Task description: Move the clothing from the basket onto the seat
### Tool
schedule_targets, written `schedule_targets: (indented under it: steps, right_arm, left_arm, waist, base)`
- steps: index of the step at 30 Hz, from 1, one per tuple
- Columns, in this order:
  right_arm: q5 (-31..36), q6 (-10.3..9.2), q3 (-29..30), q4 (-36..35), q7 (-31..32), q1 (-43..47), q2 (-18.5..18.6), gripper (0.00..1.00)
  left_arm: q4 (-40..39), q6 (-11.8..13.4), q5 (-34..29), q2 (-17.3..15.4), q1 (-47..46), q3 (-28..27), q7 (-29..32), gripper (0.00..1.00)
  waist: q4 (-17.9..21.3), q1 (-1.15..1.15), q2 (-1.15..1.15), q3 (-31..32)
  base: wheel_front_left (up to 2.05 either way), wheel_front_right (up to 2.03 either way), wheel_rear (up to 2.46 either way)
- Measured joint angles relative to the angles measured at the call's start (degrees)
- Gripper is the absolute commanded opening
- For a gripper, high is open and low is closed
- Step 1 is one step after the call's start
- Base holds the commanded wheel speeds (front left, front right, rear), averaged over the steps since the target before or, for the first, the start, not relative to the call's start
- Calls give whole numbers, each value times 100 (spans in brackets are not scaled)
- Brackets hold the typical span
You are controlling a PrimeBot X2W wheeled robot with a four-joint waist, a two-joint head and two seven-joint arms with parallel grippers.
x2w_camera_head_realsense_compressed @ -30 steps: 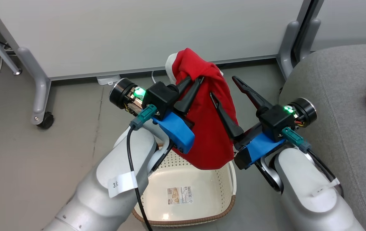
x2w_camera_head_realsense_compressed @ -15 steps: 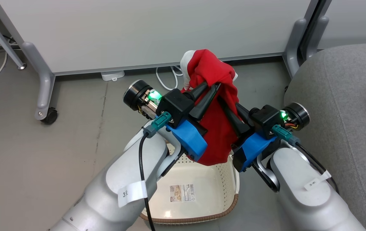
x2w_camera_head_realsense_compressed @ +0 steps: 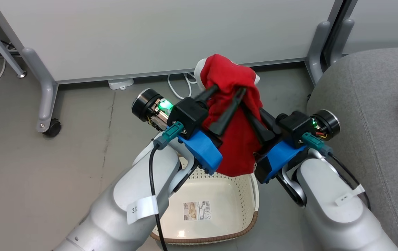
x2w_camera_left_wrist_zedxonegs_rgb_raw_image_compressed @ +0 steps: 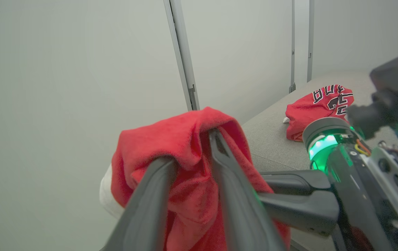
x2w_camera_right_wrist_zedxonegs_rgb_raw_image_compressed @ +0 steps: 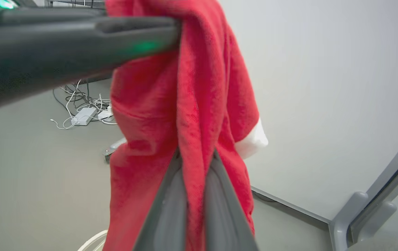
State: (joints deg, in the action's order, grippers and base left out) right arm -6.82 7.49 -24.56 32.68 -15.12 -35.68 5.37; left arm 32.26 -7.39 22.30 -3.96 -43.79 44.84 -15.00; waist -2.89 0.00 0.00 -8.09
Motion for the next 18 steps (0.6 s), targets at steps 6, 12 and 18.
schedule_targets:
  steps: [6, 12, 18]
  right_arm:
    - [-34, 0, 240, -92, 0, 54, -29, 0]
    - [-38, 0, 609, -220, 0, 125, -66, 0]
    - [-21, 0, 1213, -478, 0, 201, -80, 0]
  left_arm:
    - [-7, 0, -45, 1, 64, -65, 0, 100]
    - [-18, 1, -120, -21, 147, -108, 0, 100]
    - [-46, 1, -169, -63, 225, -115, -4, 100]
  waist:
    - [22, 0, 0, -29]
    - [123, 0, 0, -105]
    - [324, 0, 0, -252]
  base:
    - [0, 0, 0]
    - [0, 0, 0]
    - [0, 0, 0]
